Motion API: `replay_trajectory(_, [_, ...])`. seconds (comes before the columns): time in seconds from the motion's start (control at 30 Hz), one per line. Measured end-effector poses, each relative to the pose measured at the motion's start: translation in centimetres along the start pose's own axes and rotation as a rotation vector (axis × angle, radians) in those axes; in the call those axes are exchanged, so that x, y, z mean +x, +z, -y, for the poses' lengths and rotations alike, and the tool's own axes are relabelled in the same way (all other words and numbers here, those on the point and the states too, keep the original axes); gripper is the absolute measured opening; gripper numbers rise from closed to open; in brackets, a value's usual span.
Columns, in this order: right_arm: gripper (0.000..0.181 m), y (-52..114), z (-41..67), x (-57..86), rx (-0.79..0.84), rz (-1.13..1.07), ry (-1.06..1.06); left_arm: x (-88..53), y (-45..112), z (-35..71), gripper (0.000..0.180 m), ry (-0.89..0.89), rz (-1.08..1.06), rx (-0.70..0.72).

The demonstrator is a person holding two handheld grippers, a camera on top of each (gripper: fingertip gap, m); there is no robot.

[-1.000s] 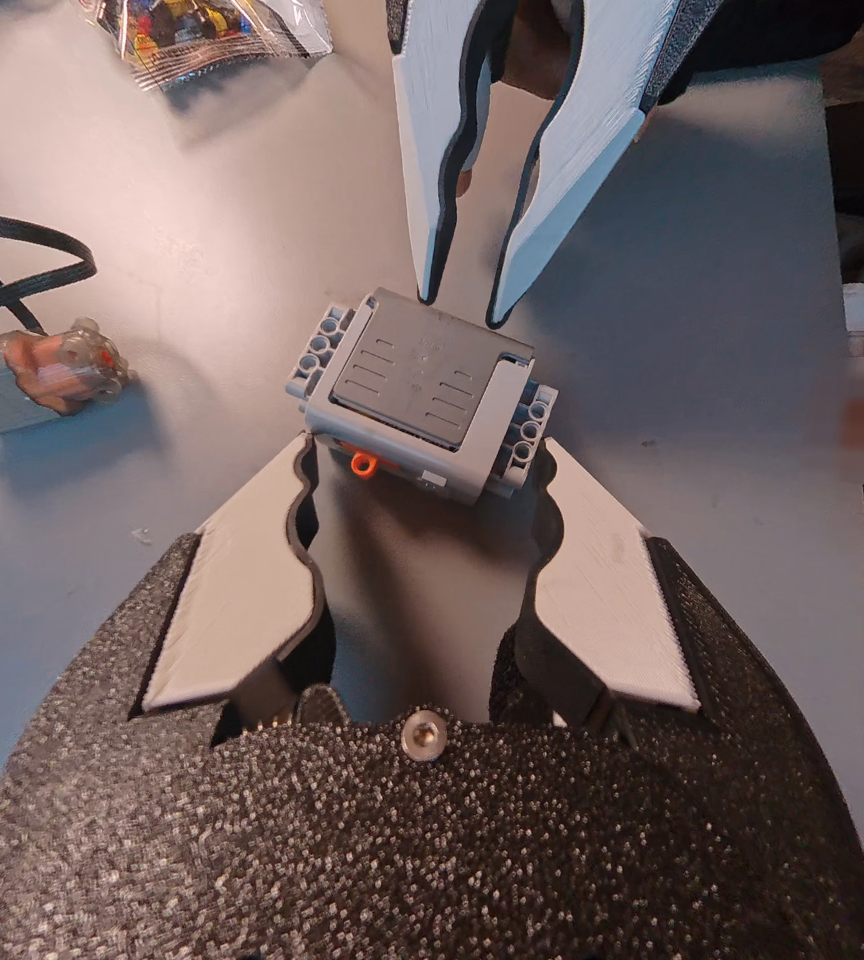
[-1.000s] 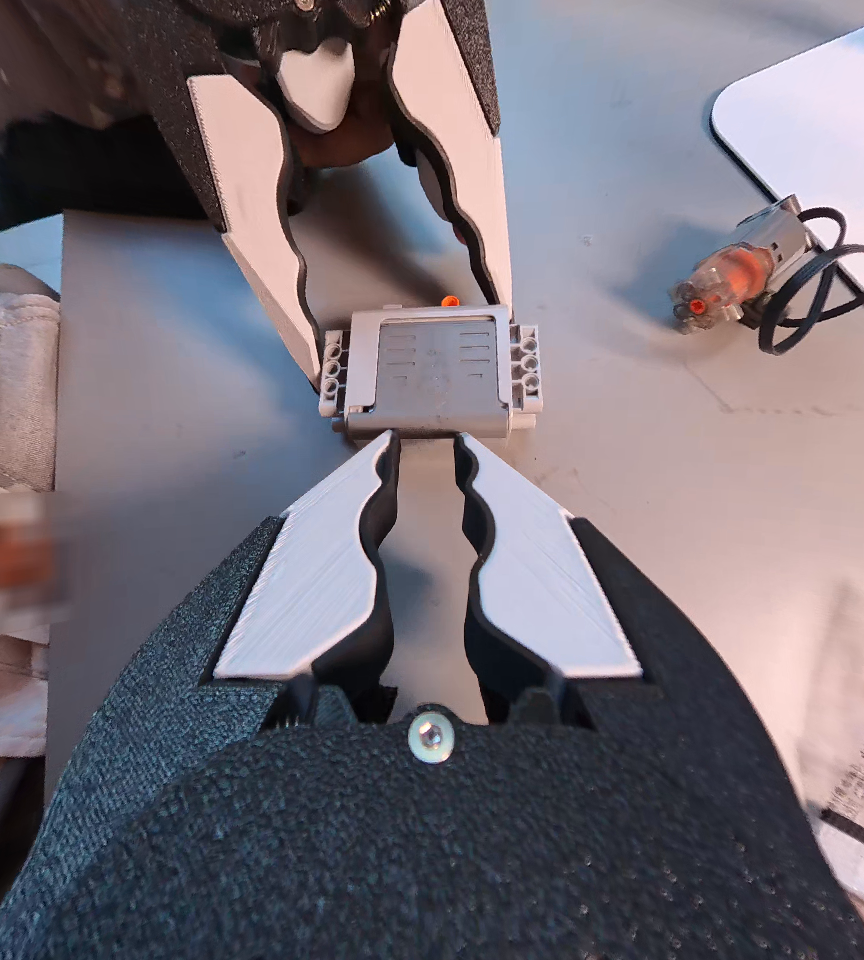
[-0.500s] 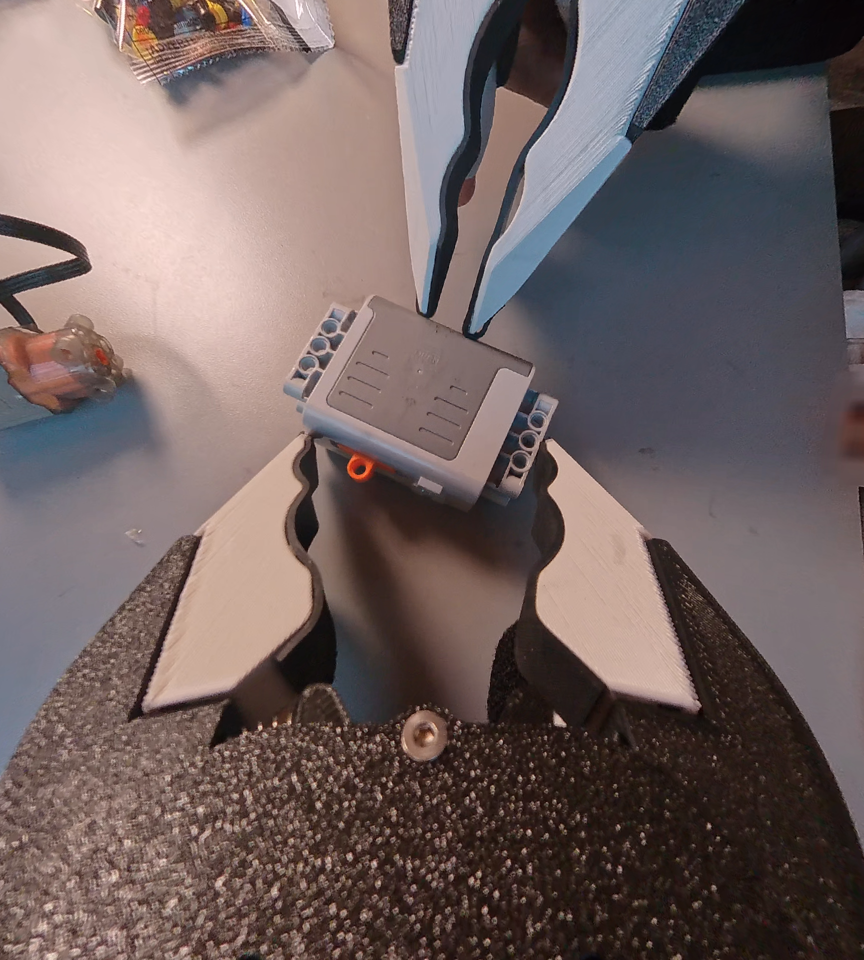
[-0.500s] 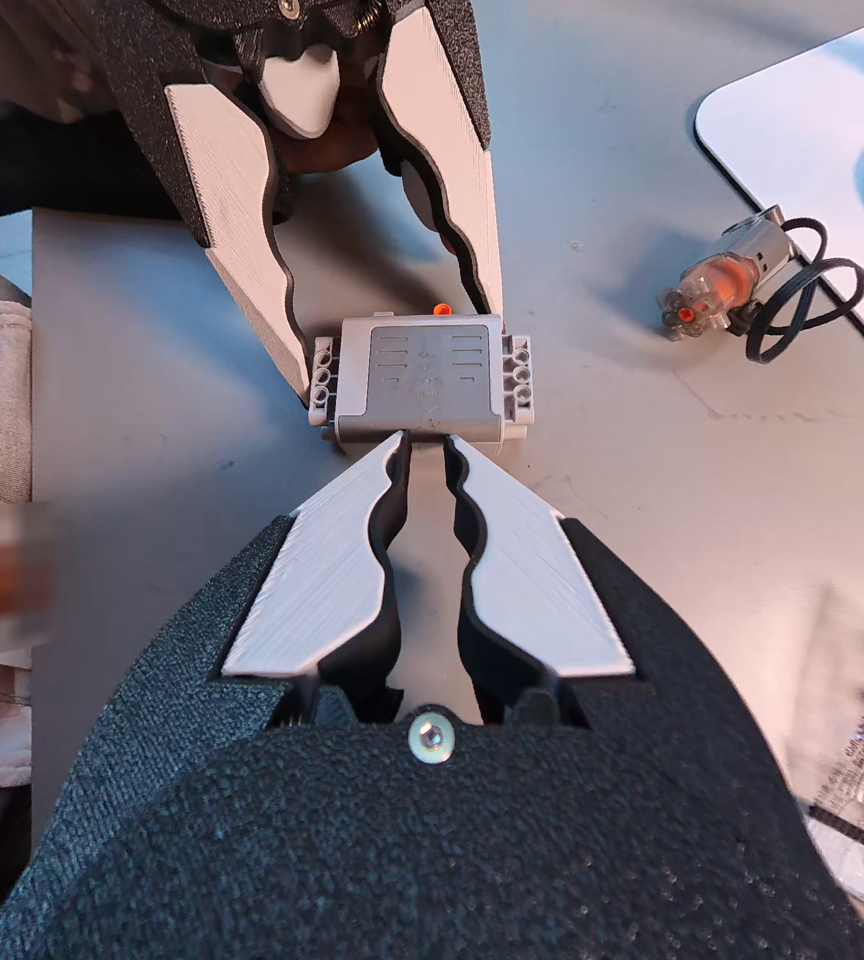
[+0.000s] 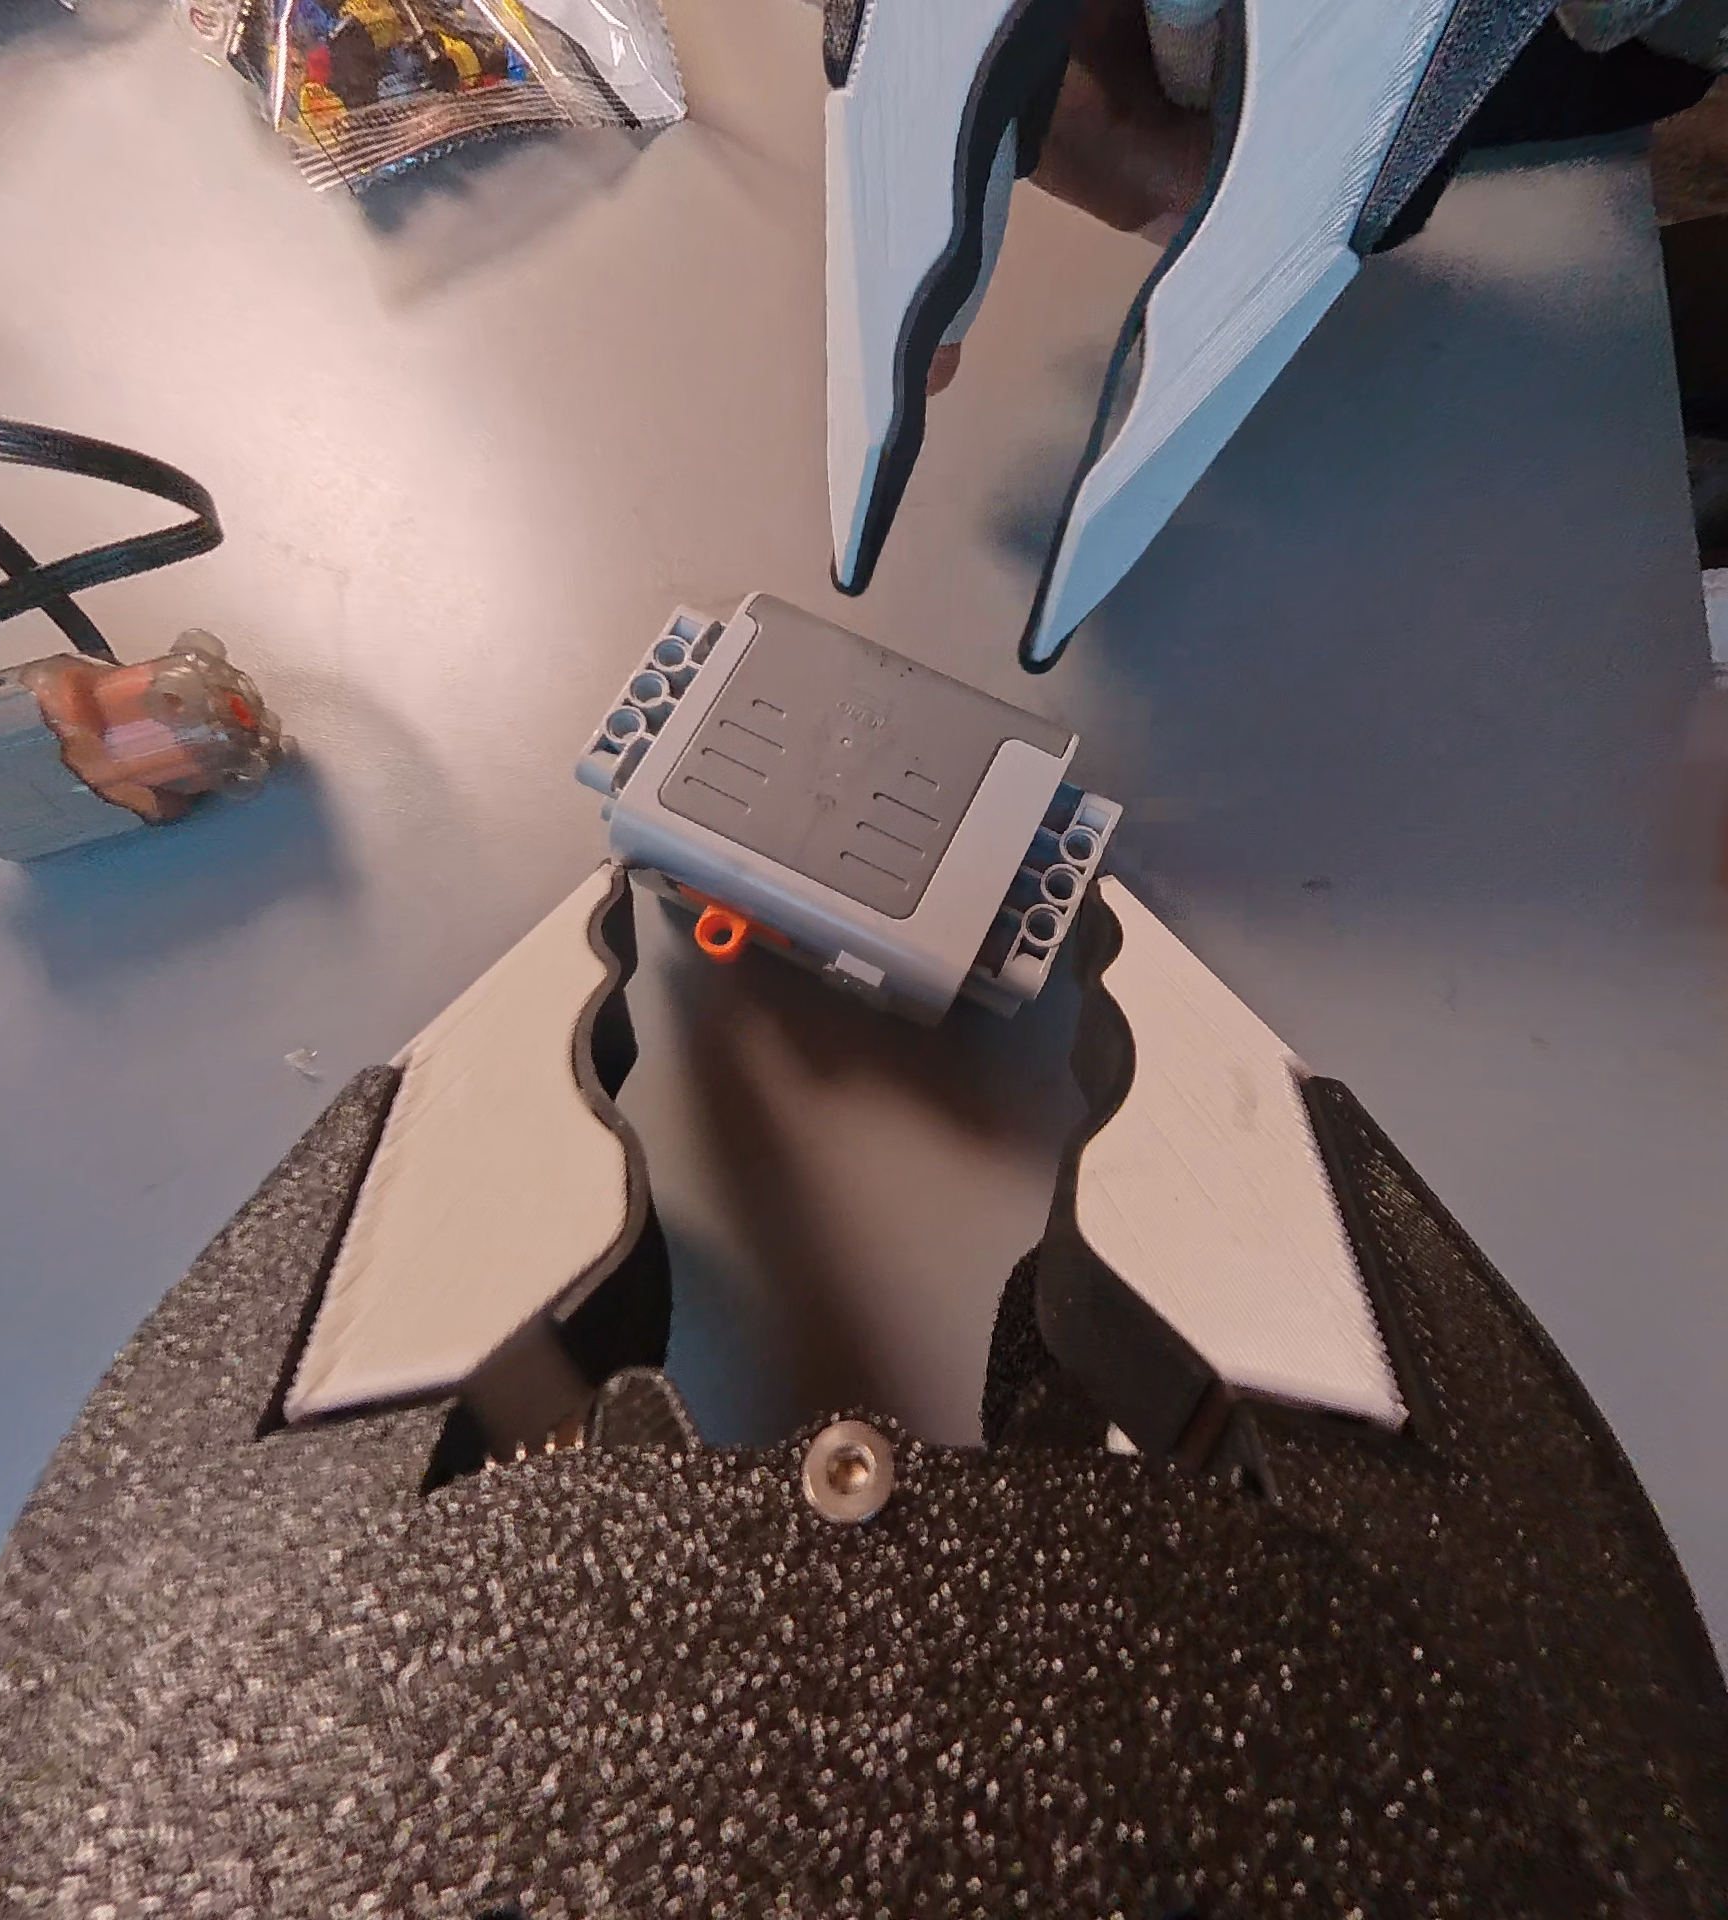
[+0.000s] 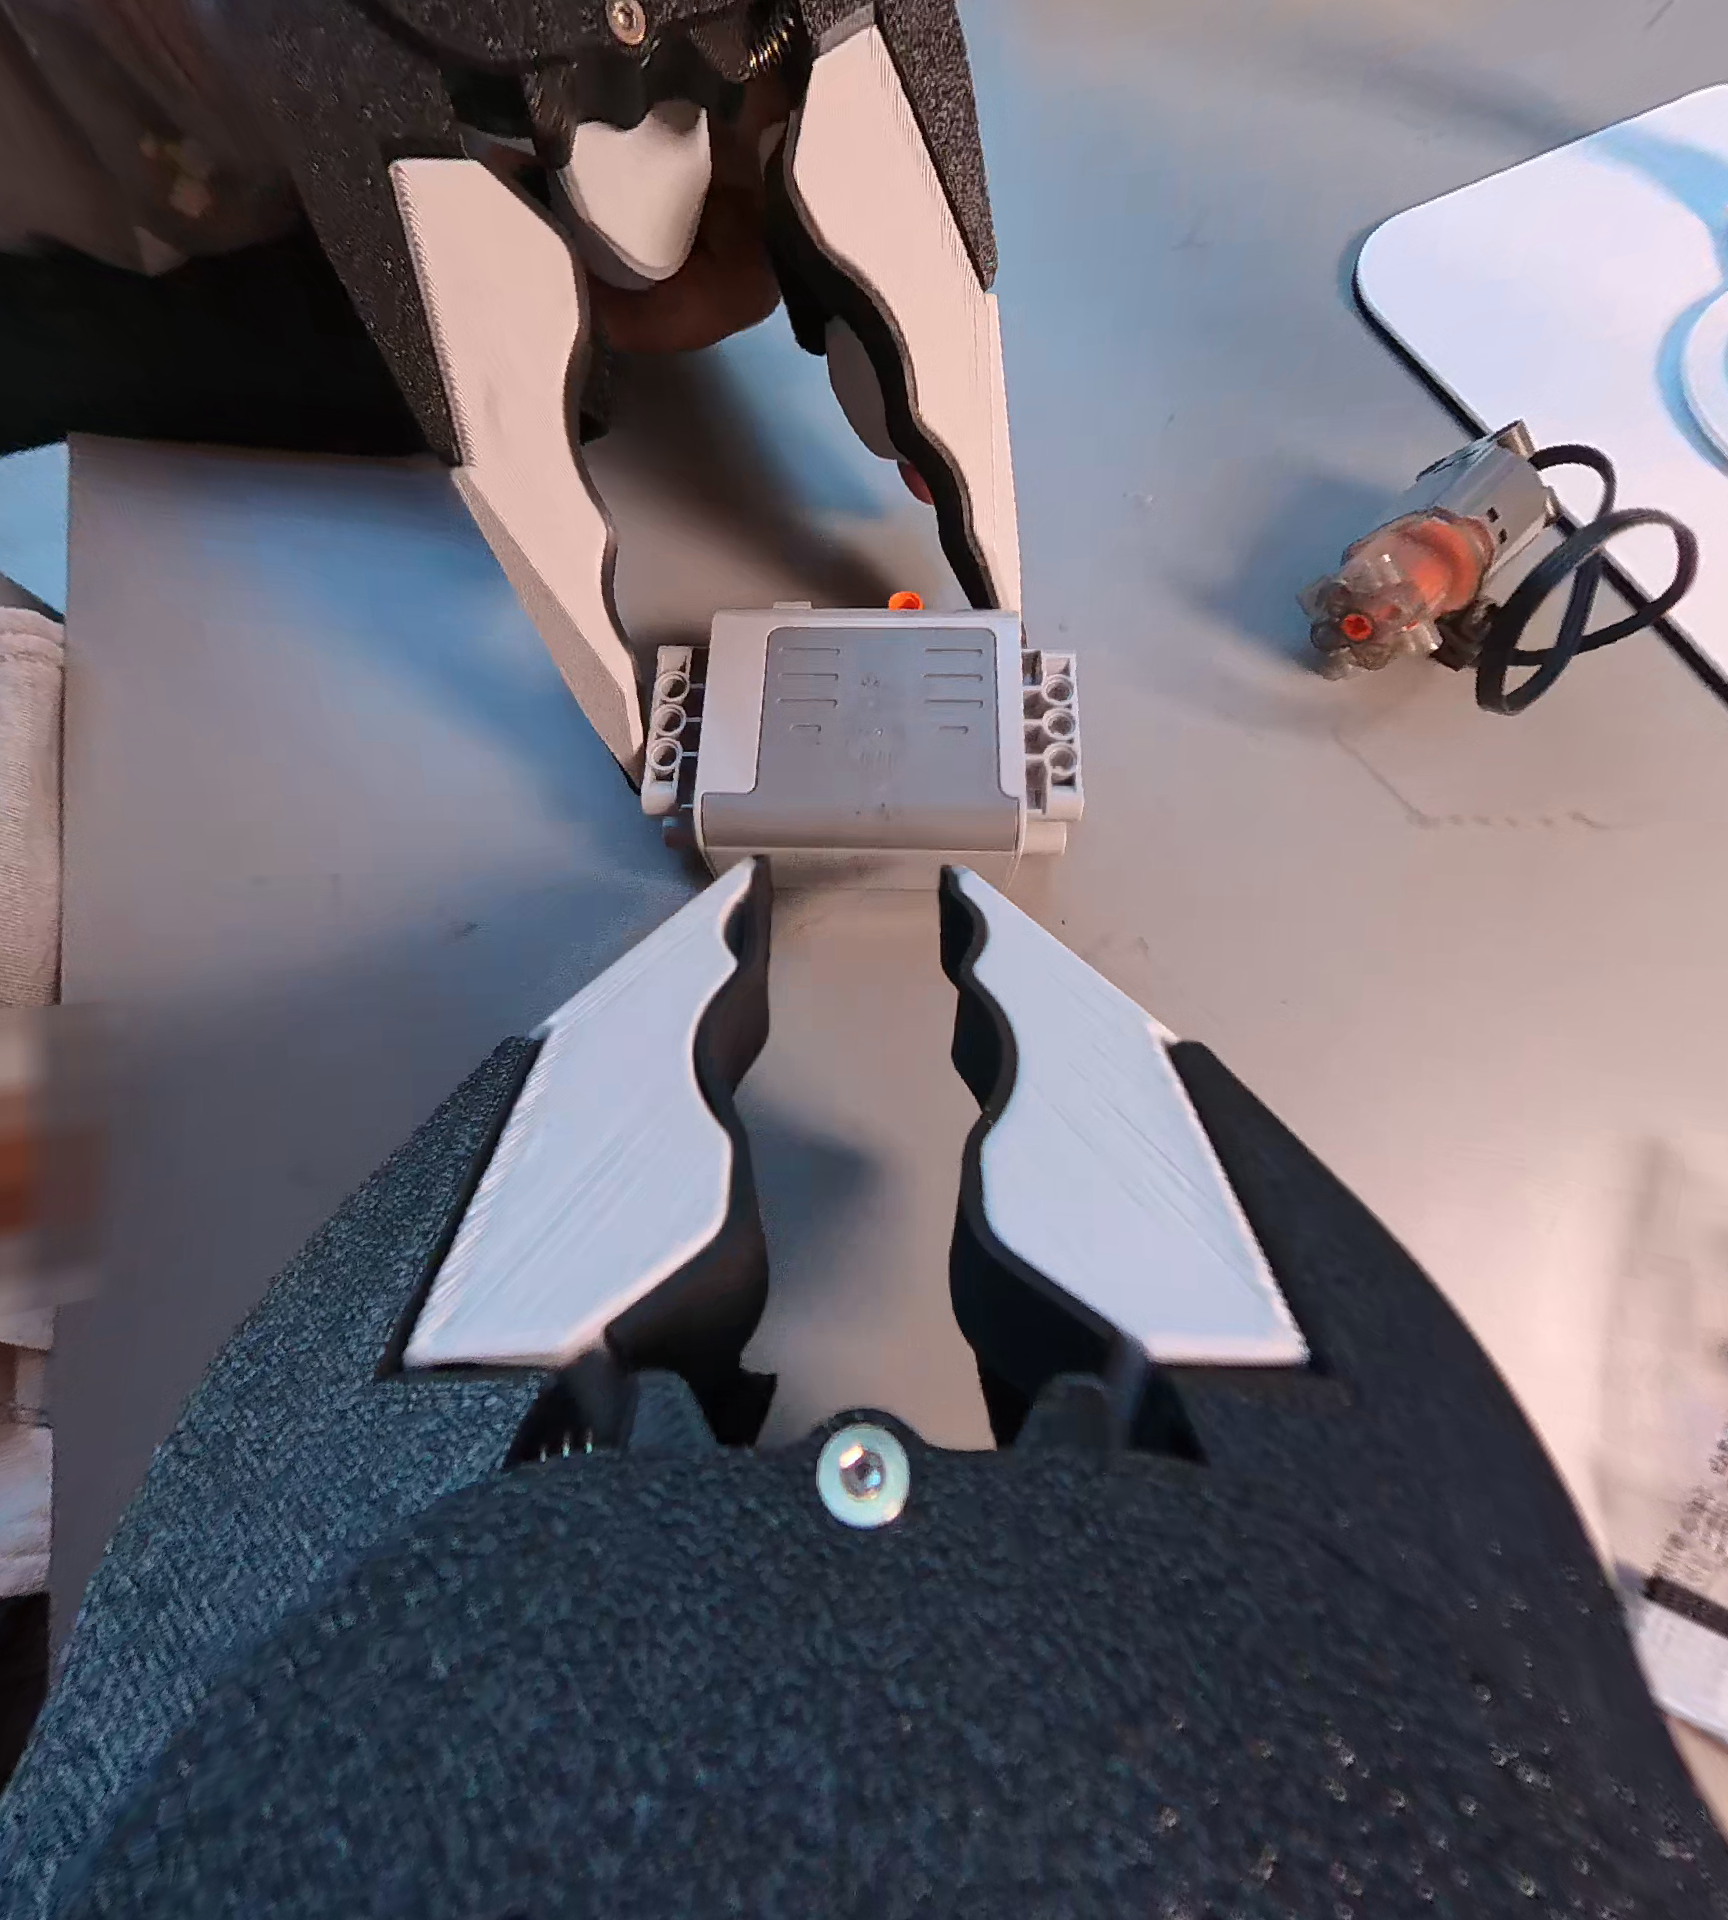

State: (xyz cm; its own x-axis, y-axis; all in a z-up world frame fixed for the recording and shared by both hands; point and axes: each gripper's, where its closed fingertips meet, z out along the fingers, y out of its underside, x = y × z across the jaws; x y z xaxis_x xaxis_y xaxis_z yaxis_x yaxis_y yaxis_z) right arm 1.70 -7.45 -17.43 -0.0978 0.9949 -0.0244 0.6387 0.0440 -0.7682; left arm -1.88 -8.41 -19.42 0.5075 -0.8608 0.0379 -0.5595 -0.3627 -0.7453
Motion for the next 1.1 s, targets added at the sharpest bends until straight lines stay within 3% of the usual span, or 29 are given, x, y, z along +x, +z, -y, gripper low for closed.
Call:
replay_trajectory(0.17, [0.050,-0.6,-0.4,1.0,0.019,-0.057,0.007,-0.6,-0.4,-0.4,0.073,-0.012,0.005,-0.007])
replay_trajectory(0.43, [0.049,-1.5,1.6,6.7,0.022,-0.178,-0.028,-1.5,-1.6,-0.6,0.069,-0.056,-0.003,0.017])
replay_trajectory(0.63, [0.056,-0.2,4.3,11.9,0.016,-0.230,-0.076,-1.1,-1.6,2.4,0.091,-0.126,-0.038,0.175])
replay_trajectory(0.73, [0.080,2.6,4.9,13.5,-0.021,-0.193,-0.021,-1.2,0.6,1.9,0.096,-0.087,0.023,0.090])
replay_trajectory(0.83, [0.084,6.0,4.3,13.4,-0.087,-0.139,-0.013,-1.5,1.4,1.3,0.093,-0.089,0.051,0.028])
replay_trajectory(1.0, [0.038,7.5,3.6,13.0,-0.127,-0.080,0.004,-2.3,0.4,0.4,0.091,-0.114,0.050,0.025])
replay_trajectory(1.1, [0.029,6.2,3.5,12.5,-0.093,-0.041,-0.005,-3.3,-0.6,-0.4,0.091,-0.128,0.060,0.034])
